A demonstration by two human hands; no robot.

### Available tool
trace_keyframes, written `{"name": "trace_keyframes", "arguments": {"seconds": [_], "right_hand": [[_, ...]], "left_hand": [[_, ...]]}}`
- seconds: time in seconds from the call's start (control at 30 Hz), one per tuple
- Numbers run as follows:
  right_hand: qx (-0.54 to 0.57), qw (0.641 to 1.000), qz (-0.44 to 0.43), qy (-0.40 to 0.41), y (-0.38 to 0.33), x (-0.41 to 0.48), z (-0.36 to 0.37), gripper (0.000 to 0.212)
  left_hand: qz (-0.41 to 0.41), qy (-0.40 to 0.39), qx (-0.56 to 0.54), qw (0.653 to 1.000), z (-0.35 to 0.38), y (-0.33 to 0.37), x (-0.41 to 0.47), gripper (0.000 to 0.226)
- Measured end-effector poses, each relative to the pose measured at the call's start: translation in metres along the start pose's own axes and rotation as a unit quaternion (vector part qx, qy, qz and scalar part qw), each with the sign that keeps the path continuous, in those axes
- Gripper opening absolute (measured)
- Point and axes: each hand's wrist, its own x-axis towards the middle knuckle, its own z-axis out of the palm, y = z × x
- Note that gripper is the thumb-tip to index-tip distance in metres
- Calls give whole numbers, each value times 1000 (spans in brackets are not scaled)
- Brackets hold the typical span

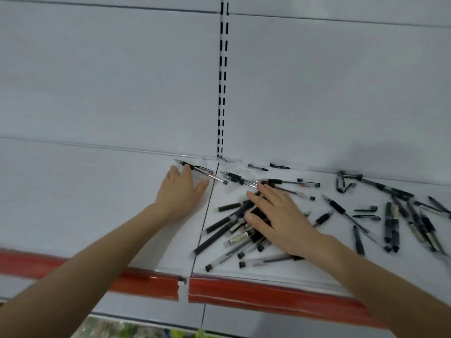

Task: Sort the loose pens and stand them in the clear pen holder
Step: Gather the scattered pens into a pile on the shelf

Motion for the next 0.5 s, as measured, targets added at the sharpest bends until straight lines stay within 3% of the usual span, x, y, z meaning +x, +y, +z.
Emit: {"name": "trace_keyframes", "arguments": {"seconds": [0.37, 0.43, 0.5], "right_hand": [[18, 999, -26, -13, 1, 1, -6, 84], [32, 999, -14, -14, 3, -3, -7, 83], [42, 999, 2, -12, 3, -5, -8, 83]], "left_hand": [[164, -35, -41, 985, 12, 40, 12, 51], [151, 15, -60, 987, 11, 34, 13, 52], [86, 76, -6, 993, 10, 21, 24, 55]]}}
